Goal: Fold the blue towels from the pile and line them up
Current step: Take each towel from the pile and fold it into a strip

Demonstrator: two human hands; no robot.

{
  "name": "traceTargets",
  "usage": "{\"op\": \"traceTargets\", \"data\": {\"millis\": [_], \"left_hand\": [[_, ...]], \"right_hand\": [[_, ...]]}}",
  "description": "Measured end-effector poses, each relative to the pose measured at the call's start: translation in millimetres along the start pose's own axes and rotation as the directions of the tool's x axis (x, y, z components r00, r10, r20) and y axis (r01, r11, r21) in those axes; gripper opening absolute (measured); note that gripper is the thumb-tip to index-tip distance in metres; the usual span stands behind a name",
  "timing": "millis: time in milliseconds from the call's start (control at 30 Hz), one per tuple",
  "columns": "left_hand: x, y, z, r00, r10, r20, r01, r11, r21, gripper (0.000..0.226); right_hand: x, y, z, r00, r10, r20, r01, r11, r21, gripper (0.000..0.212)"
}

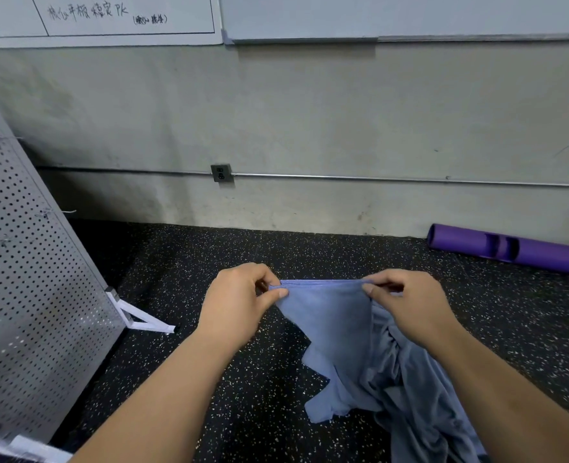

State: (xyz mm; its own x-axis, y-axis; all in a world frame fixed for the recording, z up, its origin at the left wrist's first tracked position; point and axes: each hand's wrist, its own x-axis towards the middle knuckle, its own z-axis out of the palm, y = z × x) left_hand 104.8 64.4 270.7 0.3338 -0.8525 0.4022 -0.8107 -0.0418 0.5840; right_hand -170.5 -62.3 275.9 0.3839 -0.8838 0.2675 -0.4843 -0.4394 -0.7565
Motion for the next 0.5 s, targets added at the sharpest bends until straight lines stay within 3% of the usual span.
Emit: {"op": "traceTargets", "data": {"millis": [100,200,333,433,500], "left_hand": [[0.3,-1.5,0.2,1.0,-0.011,0.006,0.01,1.0,0.029,0.019],[1.1,-4.4,0.8,1.0,-0.022,0.012,0.022,0.997,0.071,0.019],[0.4,-4.5,1.4,0.997,-0.025,0.072,0.019,0.996,0.091,0.014],[-0.7,-2.8,0.6,0.997,-0.02,0.081,0.011,0.994,0.106,0.013],[-0.5,-4.5,-1.1,0.998,-0.026,0.061,0.02,0.996,0.091,0.013]], "right_hand": [[0.9,-4.7,-1.4,0.987,-0.076,-0.145,0.086,0.994,0.069,0.014],[0.2,-3.4,-1.3,1.0,-0.015,0.0,0.015,1.0,-0.013,0.013],[0.1,-4.3,-2.2,0.995,-0.02,-0.094,0.018,1.0,-0.02,0.011],[0.7,-4.9,-2.7,0.998,0.017,0.058,-0.015,0.999,-0.041,0.013],[-0.5,-2.3,-2.2,0.997,0.04,0.067,-0.037,0.998,-0.043,0.013]]}}
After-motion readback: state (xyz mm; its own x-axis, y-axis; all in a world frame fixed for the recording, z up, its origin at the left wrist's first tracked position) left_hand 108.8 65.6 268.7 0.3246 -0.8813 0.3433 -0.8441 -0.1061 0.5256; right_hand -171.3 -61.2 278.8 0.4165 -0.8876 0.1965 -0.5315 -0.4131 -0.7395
